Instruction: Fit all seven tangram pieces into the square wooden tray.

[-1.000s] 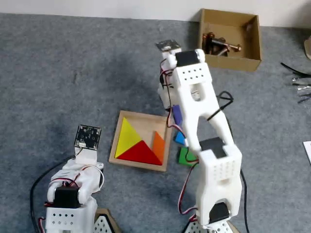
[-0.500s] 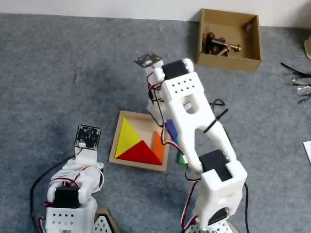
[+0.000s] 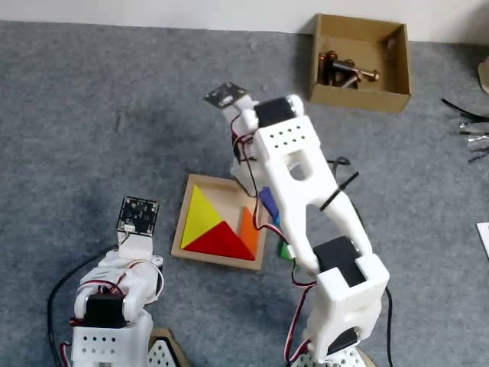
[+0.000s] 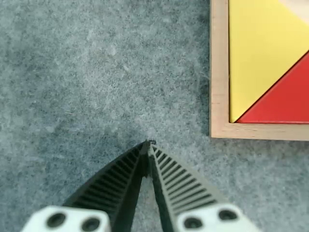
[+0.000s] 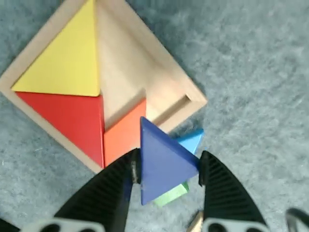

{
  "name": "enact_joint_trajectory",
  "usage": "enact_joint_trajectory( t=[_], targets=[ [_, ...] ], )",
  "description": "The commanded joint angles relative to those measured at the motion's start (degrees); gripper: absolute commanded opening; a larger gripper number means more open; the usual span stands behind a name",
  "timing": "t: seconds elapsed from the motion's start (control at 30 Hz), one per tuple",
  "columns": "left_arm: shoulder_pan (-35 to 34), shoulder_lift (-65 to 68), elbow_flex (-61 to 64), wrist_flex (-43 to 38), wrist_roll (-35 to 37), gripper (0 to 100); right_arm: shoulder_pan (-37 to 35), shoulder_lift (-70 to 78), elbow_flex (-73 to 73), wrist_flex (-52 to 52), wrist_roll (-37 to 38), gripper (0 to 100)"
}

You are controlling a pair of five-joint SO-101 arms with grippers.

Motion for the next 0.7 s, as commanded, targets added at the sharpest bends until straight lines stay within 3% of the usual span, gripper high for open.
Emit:
enact_joint_trajectory(
  t=[0.0, 0.23, 0.67],
  targets=[
    [-0.57, -0.31, 1.10, 0.26, -0.53, 1, -2.42, -3.65, 4.26, -7.25, 0.97, 14.6],
    [-0.57, -0.31, 1.10, 0.26, -0.53, 1, -4.70, -3.74, 12.44, -18.24, 3.43, 14.6],
    [-0.57, -0.31, 1.10, 0.26, -0.53, 1, -1.71, -3.74, 17.80, -27.30, 4.22, 14.6]
  ],
)
